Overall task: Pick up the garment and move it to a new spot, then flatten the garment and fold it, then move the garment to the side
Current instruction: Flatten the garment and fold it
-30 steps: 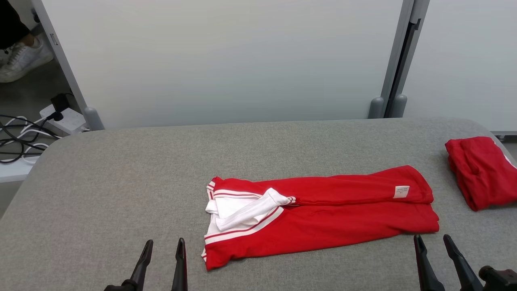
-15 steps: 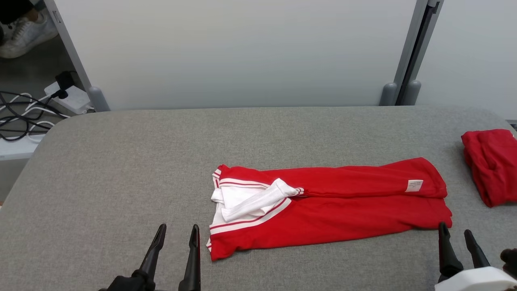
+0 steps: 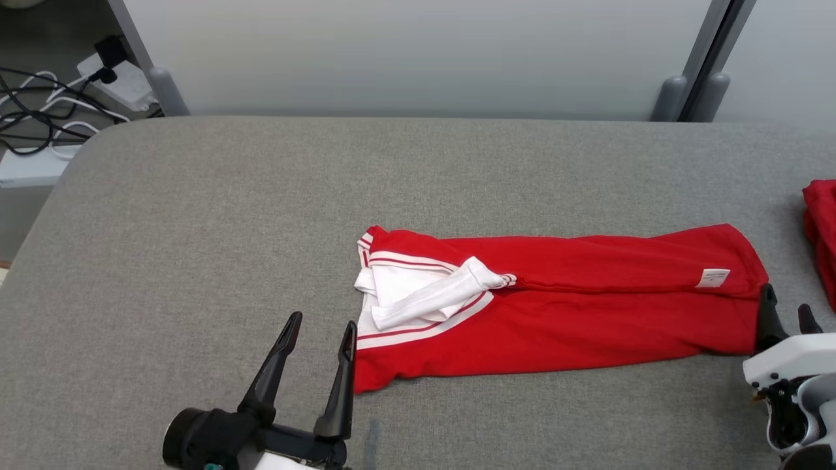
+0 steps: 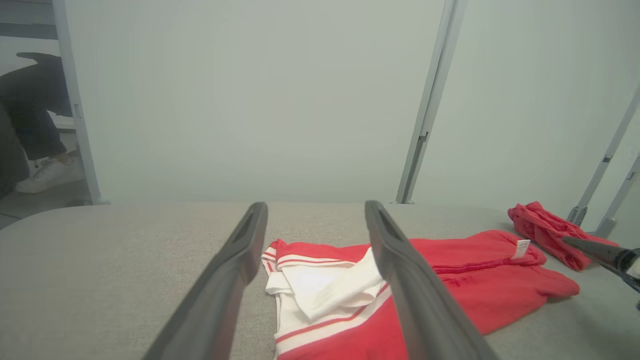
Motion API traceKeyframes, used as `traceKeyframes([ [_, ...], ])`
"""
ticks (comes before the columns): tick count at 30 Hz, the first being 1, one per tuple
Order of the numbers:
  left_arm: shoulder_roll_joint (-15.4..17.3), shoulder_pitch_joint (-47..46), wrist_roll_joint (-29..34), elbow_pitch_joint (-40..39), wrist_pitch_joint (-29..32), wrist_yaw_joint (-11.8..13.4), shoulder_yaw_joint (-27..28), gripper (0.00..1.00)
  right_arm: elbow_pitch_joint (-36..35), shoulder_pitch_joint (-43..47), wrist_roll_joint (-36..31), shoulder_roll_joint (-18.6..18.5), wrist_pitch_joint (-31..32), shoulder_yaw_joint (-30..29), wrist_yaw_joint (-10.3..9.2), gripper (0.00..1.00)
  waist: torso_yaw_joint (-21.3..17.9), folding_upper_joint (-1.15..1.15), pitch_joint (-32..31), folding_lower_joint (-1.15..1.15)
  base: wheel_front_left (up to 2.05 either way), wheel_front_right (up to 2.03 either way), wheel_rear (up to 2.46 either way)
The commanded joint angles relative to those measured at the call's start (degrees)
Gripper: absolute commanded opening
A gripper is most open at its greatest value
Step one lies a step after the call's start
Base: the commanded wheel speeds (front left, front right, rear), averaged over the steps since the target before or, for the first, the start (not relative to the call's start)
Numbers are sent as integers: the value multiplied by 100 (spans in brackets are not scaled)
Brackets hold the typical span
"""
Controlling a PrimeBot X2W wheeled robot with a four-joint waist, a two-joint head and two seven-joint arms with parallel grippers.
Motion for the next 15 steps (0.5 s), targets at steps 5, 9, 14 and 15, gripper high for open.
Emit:
traceKeyframes([
  [5,-12,-465,64,-168,-59,-91,96,100,521,-674,203,-200,15,158,0,100,64,0,345,0,0,0,0],
  [9,-12,-640,79,-161,-59,-137,41,100,906,-1064,364,-265,104,176,0,100,93,0,569,0,0,0,0],
  [14,-12,-794,76,-155,-59,-160,2,100,1341,-1362,523,-301,262,215,0,100,118,0,763,0,0,0,0],
  [15,-12,-808,73,-149,-59,-162,-2,100,1431,-1392,536,-285,315,240,0,100,118,0,776,0,0,0,0],
])
